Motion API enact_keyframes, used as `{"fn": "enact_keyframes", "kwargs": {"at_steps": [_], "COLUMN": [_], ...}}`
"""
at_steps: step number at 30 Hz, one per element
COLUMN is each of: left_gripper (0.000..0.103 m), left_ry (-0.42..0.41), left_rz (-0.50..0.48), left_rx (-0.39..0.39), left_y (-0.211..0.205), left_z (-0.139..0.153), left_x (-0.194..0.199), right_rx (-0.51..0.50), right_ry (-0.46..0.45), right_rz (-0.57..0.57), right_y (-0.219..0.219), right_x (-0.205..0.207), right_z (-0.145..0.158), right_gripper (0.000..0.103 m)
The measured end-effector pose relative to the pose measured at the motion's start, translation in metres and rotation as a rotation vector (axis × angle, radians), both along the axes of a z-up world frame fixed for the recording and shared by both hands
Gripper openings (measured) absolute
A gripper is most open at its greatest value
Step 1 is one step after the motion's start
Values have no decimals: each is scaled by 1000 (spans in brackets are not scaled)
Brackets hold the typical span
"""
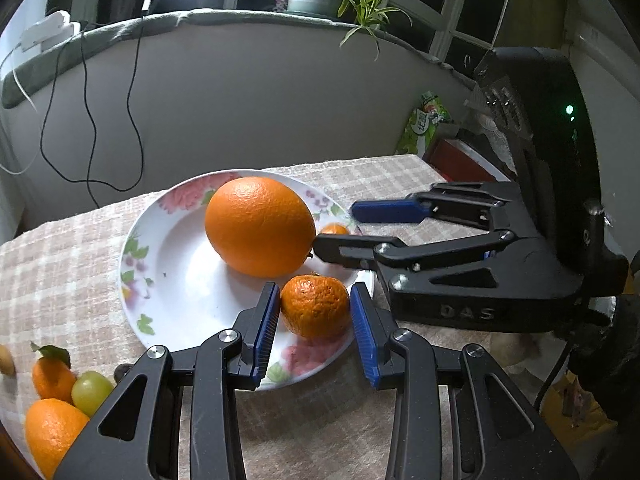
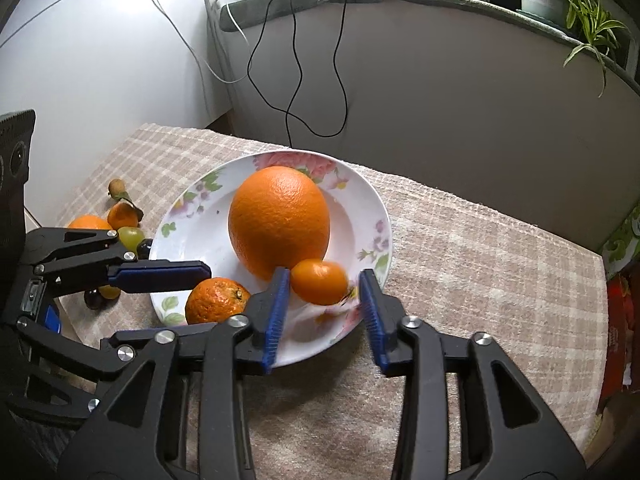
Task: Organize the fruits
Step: 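Carry the tangerine and kumquat to the plate and release both tools, then withdraw both tools from the plate toward the remaining fruit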
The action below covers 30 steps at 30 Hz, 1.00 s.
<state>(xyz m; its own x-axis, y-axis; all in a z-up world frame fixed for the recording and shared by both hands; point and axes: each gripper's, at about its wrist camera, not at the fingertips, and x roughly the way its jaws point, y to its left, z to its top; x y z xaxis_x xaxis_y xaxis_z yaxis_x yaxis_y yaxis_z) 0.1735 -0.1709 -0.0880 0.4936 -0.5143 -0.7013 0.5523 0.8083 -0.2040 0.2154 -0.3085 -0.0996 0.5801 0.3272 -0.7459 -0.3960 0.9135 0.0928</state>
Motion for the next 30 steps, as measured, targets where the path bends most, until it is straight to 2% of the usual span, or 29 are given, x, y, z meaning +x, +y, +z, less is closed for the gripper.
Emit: {"fn": "enact_keyframes", "kwargs": {"at_steps": [2, 7, 18, 22, 30], "left_gripper": [35, 44, 44, 48, 49], "left_ry": [-1, 4, -16, -41, -68], "left_rz": [5, 15, 22, 39, 121], "left_rx": [5, 8, 1, 1, 15], "left_y": [-1, 0, 20, 41, 98], "left_z": [0, -1, 11, 20, 31], "left_x": [1, 1, -17, -31, -56], "right_rx": [5, 38, 75, 81, 112], "right_ry": [-15, -21, -29, -39, -54], "right_rz": [-13, -28, -40, -32, 15], "right_y": [-2, -8, -10, -2, 18], "right_x": [-1, -4, -16, -24, -40], "right_z": [3, 11, 23, 29, 42], "right_gripper": [66, 67, 67, 69, 71]}}
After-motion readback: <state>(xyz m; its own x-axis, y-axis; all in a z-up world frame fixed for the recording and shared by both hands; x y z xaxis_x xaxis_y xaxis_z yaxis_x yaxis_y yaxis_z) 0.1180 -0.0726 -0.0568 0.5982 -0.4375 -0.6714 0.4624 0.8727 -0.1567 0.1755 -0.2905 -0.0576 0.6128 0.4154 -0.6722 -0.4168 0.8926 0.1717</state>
